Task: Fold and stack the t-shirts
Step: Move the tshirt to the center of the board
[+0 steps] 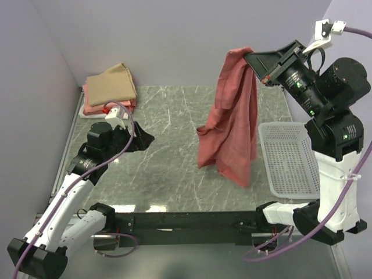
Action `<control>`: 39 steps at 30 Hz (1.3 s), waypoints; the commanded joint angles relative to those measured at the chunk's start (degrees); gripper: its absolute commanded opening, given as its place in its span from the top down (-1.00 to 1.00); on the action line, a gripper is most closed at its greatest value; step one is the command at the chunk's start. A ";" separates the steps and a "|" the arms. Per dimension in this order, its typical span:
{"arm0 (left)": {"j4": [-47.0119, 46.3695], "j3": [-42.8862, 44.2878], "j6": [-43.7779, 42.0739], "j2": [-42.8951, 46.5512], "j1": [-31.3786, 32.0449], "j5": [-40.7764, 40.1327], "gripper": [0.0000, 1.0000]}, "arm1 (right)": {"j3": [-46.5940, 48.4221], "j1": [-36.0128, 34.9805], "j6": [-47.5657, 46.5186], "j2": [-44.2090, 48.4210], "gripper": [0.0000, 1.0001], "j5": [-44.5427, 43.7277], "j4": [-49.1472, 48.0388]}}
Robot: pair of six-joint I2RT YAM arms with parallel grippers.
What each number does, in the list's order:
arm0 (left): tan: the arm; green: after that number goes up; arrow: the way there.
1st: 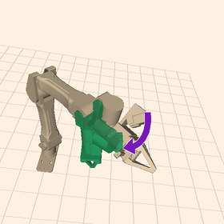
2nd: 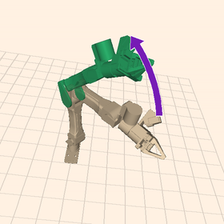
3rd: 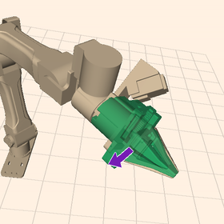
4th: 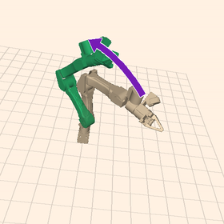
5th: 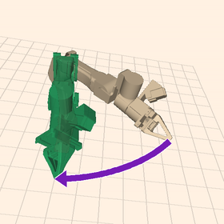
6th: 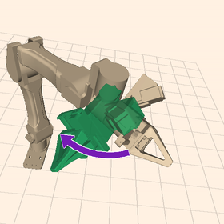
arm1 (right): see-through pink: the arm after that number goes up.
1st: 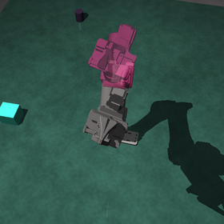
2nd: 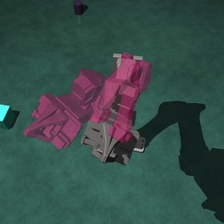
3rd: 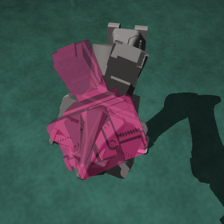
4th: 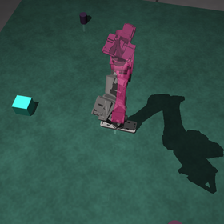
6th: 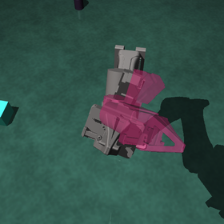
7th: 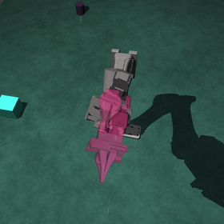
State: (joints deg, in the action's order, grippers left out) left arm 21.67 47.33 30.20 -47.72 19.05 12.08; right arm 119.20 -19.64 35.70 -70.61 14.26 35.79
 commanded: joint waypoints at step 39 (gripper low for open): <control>-3.73 -0.57 6.45 0.79 -0.33 -5.14 -0.83 | -22.77 15.53 -1.05 -18.42 0.26 11.82 -4.10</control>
State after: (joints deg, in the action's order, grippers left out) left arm 21.08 48.05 34.11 -46.76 18.94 4.49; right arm 96.84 -0.80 45.87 -89.36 38.22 21.39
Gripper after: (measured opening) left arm 0.921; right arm 0.286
